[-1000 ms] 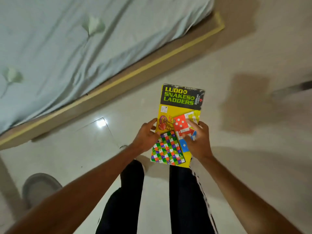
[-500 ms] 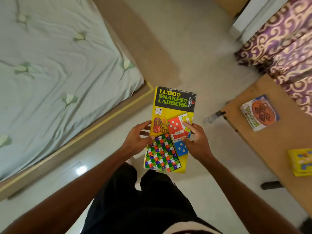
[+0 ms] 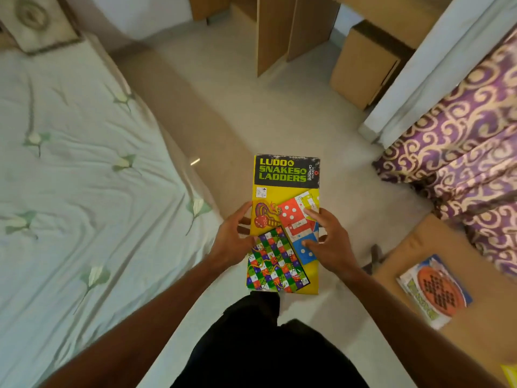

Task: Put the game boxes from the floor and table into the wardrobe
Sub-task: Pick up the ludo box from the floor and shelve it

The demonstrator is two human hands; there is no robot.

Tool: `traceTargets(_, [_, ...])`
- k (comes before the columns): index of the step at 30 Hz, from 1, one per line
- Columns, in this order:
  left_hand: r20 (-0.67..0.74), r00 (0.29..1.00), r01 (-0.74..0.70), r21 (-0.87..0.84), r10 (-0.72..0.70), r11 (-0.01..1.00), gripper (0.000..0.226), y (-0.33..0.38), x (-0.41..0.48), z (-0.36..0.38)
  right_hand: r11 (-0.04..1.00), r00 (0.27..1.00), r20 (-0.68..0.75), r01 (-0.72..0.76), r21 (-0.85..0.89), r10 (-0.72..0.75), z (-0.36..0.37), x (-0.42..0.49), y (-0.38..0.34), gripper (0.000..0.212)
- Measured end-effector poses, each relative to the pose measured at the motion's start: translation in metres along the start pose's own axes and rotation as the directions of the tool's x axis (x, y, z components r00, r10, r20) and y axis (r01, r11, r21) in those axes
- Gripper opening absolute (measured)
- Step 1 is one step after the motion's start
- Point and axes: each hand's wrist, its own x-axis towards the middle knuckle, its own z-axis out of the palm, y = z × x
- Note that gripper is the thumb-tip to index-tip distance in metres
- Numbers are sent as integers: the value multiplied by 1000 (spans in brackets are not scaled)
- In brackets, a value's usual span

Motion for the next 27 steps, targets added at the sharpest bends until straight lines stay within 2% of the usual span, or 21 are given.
traceTargets(3, [-17, 999, -36, -47, 35, 998, 72, 33, 66, -13, 999, 998, -29, 54, -4, -54, -25, 72, -27, 69])
traceTargets(7, [-96, 993, -73, -33, 69, 997, 83, 67, 150, -43, 989, 990, -2, 141, -49, -141, -44, 173, -59, 69])
traceTargets(15, [-210, 973, -90, 38, 96, 995, 71, 91, 324, -117, 968, 964, 120, 246, -44, -239, -24, 387, -103, 65])
traceTargets(17, [-229, 970, -63, 72, 78, 995, 66, 96, 377, -140, 964, 954, 152, 265, -32, -258, -18, 450, -122, 63])
traceTargets(21, [-267, 963, 6, 92, 19, 996, 69, 114, 463, -188, 957, 934, 223, 289, -17, -278, -10, 557, -165, 63])
traceTargets(27, [-383, 923, 58, 62, -30, 996, 67, 144, 589, -271, 951, 905, 297, 308, 36, -304, 9, 719, -233, 60])
